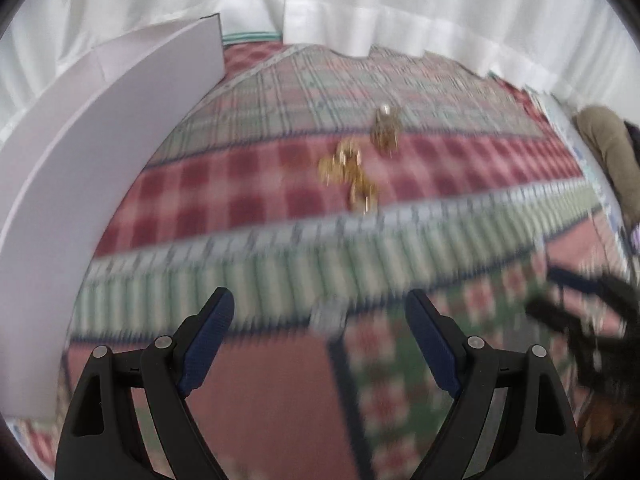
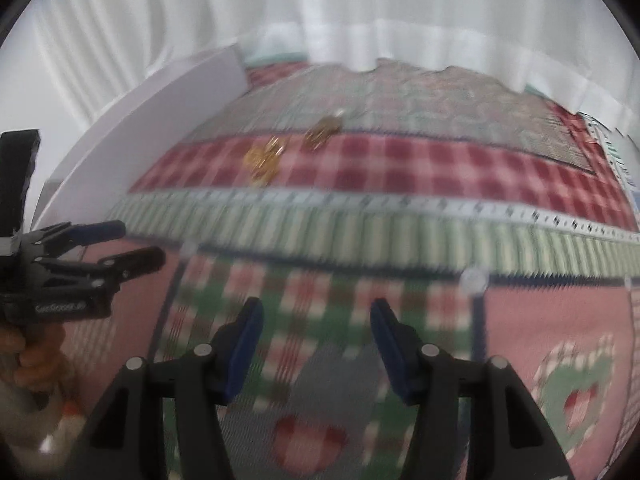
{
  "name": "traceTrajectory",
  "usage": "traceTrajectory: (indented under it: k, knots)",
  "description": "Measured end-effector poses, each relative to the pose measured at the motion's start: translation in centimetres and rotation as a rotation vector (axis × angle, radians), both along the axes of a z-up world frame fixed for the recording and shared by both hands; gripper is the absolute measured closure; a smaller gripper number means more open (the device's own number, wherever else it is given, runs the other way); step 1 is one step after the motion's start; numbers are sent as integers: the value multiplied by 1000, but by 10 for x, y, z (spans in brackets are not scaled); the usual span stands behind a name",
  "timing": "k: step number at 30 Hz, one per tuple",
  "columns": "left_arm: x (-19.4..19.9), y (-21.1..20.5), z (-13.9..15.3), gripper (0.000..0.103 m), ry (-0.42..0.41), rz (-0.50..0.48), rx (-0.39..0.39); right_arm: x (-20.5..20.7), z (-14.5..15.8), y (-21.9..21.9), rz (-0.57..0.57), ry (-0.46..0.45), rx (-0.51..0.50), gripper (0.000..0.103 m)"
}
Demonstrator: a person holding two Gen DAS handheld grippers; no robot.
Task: Organize jewelry
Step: 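Move both tools back over the gold earrings on the quilt, then grasp the gold earring with the left tool while the right tool grasps the gold filigree pendant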
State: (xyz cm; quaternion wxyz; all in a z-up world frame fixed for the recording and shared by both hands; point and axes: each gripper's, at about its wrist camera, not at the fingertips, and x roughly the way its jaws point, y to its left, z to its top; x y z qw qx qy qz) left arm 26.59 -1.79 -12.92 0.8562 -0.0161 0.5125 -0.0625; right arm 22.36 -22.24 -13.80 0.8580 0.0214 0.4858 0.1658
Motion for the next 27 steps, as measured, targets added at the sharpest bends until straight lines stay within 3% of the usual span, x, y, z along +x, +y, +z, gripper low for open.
traceTrajectory:
  k: [4, 7, 8, 10, 11, 12, 15, 17, 19, 27]
  knots:
    - [55, -10, -16, 15, -3, 87, 3, 0, -4, -9, -49, -7, 50, 46]
    - [90, -23, -42, 16, 38, 140, 31, -4, -10, -7, -45, -6, 50, 46]
    - [92, -25, -42, 19, 9, 155, 43, -7, -11, -7, -37, -7, 49, 46]
    - [92, -31, -41, 34, -37, 169, 73, -9, -11, -7, -29, -13, 41, 46]
    - [89, -34, -39, 53, -53, 146, 65, -10, -10, -7, -24, -18, 32, 46]
    - [87, -36, -38, 80, -61, 125, 74, -10, -8, -7, -21, -23, 25, 46]
    - [74, -27, -33, 85, -43, 66, 40, -7, -4, -9, -17, -23, 32, 46]
    - [63, -3, -29, 90, -3, 55, -75, -4, 2, -11, -17, -17, 56, 46]
    - [51, 19, -27, 91, 24, 66, -151, 2, 6, -13, -9, -2, 94, 46]
    - [12, 76, -18, 91, 47, 140, -291, 65, 8, 9, -20, 78, 191, 46]
